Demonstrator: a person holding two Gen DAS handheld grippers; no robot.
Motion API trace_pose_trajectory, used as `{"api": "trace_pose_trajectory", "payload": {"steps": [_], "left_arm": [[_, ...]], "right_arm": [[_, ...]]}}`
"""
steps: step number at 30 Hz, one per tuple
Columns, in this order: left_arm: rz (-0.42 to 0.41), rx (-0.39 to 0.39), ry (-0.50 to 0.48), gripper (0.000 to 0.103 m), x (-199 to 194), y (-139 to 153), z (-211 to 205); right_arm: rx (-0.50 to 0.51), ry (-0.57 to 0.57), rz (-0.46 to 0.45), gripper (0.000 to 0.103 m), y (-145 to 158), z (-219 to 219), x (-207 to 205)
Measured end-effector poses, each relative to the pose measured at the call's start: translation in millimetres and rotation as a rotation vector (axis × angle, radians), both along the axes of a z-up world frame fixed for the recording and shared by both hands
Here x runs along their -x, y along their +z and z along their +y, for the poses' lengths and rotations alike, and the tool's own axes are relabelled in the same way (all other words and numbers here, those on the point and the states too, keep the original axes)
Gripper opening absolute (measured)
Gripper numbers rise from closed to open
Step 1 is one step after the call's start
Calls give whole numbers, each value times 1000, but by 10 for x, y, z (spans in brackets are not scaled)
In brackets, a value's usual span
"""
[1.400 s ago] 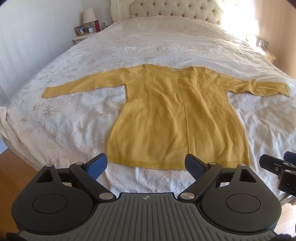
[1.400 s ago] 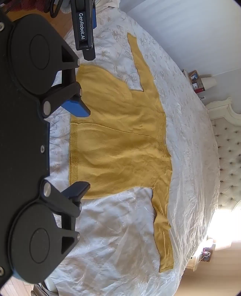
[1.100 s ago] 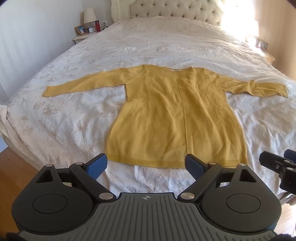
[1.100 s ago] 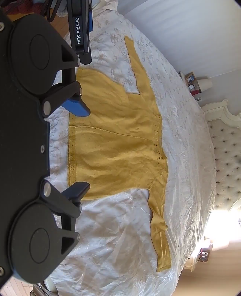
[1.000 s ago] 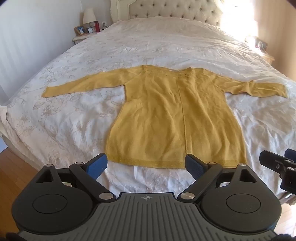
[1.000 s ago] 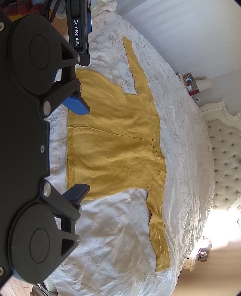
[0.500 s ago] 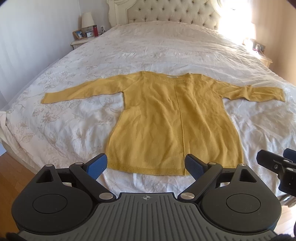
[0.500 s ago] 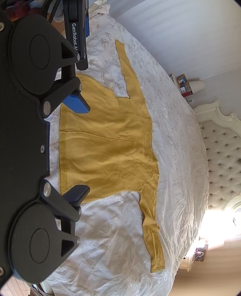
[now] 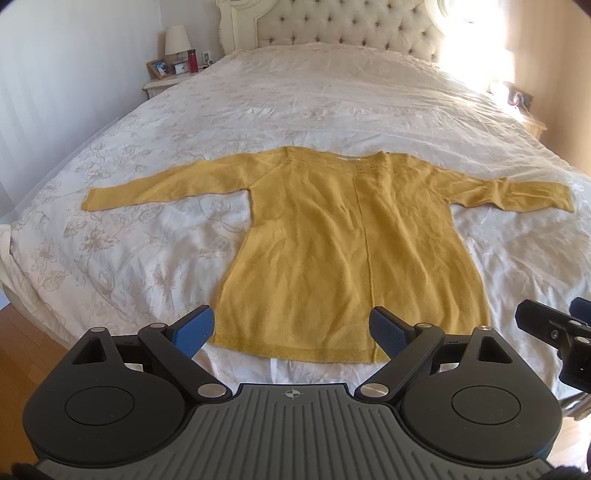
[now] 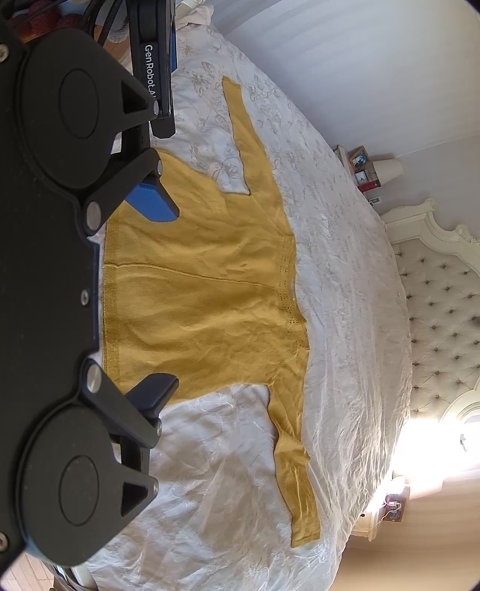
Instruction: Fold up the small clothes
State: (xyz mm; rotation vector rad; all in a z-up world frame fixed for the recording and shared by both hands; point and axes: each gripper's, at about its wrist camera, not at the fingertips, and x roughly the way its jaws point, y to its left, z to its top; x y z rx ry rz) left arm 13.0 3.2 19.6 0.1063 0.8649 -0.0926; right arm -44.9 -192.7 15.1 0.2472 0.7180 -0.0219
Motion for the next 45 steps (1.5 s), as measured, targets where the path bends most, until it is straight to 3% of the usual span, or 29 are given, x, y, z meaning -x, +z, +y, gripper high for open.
{"api": "trace_pose_trajectory", "payload": {"steps": [45], "left_arm": [[69,-2,15,91,-358,-219,44]], "right_arm": [[-19,14,58,92,-190,15,-320]]}}
